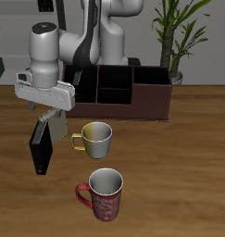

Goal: Place the left black book into the back desk caddy's left compartment and place the yellow book into the back desk caddy's right compartment and place the right black book into the back desk caddy's right compartment

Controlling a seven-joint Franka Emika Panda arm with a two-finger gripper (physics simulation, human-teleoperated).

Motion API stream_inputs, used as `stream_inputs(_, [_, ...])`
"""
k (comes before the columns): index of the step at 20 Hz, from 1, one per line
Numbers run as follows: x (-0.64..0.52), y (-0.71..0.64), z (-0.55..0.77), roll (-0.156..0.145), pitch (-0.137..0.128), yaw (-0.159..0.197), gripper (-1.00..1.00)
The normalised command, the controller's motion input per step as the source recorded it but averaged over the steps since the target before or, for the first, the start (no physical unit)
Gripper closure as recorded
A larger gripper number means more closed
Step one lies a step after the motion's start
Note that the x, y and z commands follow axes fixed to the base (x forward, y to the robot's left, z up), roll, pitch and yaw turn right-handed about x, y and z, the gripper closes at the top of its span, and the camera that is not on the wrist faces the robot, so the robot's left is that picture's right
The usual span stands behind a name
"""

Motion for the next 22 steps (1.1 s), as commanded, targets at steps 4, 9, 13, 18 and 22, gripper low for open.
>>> stream_inputs(4, [-0.02, 0.01, -0.20, -0.003, 0.010, -0.051, -1.00])
stream_inputs(9, [0.03, -0.04, -0.22, -0.010, 0.025, -0.048, -1.00])
stream_inputs(13, [0.07, -0.01, -0.27, -0.043, 0.067, -0.051, 1.00])
stream_inputs(18, [0.03, 0.04, -0.07, 0.012, 0.009, -0.024, 1.00])
stream_inputs(22, [-0.03, -0.04, 0.11, 0.003, -0.012, -0.001, 1.00])
